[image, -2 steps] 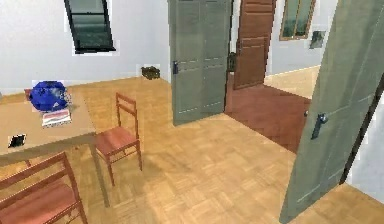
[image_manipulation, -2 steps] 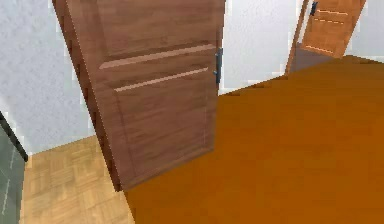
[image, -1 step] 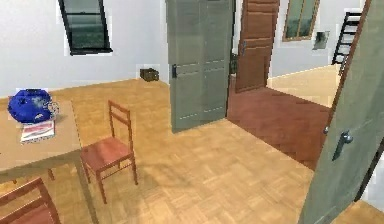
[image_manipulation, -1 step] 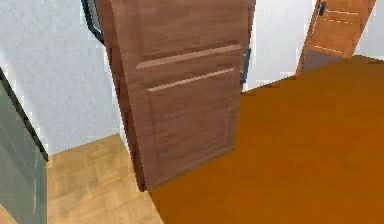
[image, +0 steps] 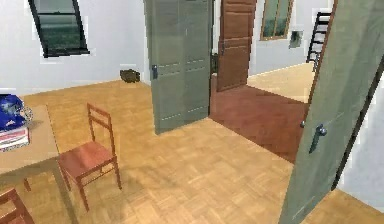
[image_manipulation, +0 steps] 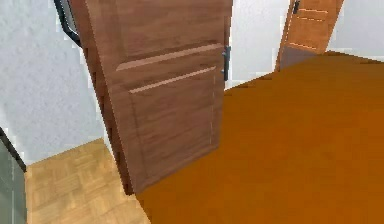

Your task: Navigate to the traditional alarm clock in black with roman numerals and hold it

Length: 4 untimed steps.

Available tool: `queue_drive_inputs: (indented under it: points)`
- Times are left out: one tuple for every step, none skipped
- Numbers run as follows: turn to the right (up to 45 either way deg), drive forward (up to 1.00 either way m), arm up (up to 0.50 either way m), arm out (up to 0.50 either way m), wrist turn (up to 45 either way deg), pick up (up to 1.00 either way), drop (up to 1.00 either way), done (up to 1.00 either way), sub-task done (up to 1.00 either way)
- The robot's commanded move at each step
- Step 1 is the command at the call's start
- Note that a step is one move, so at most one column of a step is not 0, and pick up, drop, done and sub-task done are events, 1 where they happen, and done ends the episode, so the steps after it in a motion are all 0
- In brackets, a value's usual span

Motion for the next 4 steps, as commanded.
queue_drive_inputs:
  points:
    - [3.0,0.00,0.00,0.00,0.0,0.00,0.00,0.00,0.00]
    - [0.0,1.00,0.00,0.00,0.0,0.00,0.00,0.00,0.00]
    - [0.0,0.35,0.00,0.00,0.0,0.00,0.00,0.00,0.00]
    - [30.0,0.00,0.00,0.00,0.0,0.00,0.00,0.00,0.00]
